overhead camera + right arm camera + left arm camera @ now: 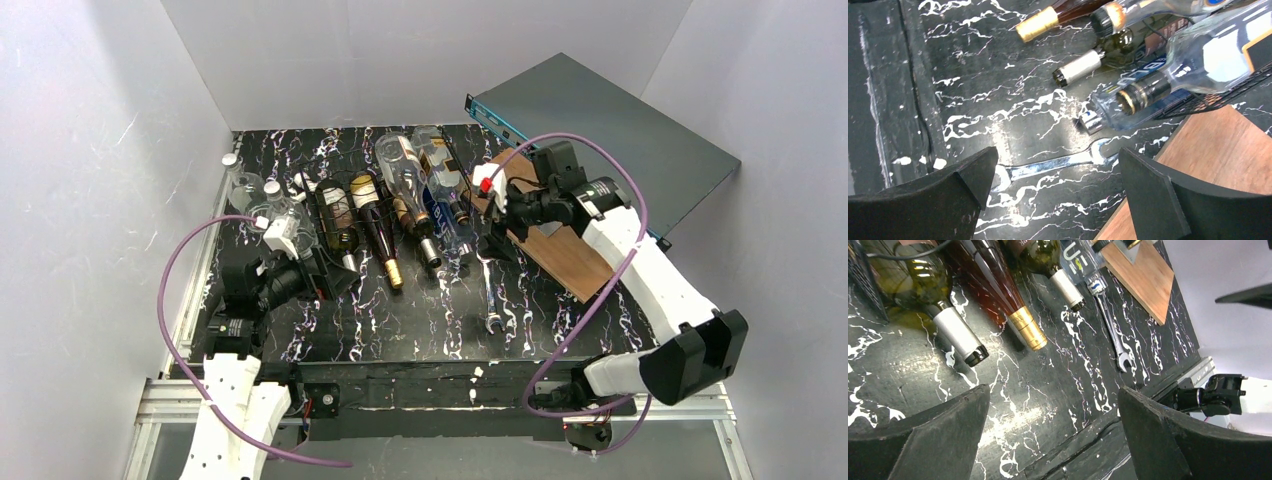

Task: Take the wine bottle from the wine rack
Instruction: Move the wine bottle to the center of the board.

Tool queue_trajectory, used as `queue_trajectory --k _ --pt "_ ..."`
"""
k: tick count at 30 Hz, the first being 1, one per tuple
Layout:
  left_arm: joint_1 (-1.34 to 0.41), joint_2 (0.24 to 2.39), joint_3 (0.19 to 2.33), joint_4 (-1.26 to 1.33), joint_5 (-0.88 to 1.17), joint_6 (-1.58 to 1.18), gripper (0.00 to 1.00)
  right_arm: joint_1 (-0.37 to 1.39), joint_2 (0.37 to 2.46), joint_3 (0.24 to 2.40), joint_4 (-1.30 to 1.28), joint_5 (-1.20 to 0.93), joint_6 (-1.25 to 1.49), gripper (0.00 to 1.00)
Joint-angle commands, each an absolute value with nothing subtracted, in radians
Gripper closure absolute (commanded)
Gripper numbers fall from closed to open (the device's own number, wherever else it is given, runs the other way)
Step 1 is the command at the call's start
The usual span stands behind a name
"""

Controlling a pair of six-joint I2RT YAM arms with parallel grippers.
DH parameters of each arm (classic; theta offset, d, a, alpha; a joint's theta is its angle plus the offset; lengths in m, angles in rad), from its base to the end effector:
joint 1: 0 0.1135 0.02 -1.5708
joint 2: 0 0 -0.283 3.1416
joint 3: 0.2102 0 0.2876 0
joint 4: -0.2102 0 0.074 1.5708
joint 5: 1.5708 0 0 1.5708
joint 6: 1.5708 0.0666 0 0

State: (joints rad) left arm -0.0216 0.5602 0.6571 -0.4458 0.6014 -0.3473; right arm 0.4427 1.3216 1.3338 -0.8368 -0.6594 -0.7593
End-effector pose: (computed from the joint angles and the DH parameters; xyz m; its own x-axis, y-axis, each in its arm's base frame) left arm 0.1747 -0.0415 0.3067 -0.5084 -0.2697 -0.8178 0.4003 0.7668 -0.5017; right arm 0.2687 0.1725 0.3582 0.0105 -0.5971 -0.8021 -0.9749 0.1723 -0.1410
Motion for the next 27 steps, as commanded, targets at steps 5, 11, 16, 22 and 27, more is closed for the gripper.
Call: queue_trajectory --k 5,11,16,22,27 --pt "-0.017 0.556 0.620 -0.397 0.669 -0.300 0.02 0.560 1.439 1.486 -0.728 -0.428 -0.547 0.00" --pt "-0.017 0.562 0.623 -0.403 0.659 -0.295 0.02 0.594 1.492 1.501 -0.589 -0.291 -0.358 0.00" --pt "-0.018 0.562 0.621 -0.403 0.653 -0.292 0.02 0.600 1.510 1.488 -0.494 -0.208 -0.197 0.00" --pt "-0.017 0.559 0.624 -0.409 0.646 -0.289 0.02 0.617 1.520 1.431 -0.389 -0.092 -0.042 0.00" --pt "-0.018 0.552 0.624 -0.410 0.642 -0.288 0.02 0.619 1.526 1.385 -0.317 -0.041 0.016 0.00"
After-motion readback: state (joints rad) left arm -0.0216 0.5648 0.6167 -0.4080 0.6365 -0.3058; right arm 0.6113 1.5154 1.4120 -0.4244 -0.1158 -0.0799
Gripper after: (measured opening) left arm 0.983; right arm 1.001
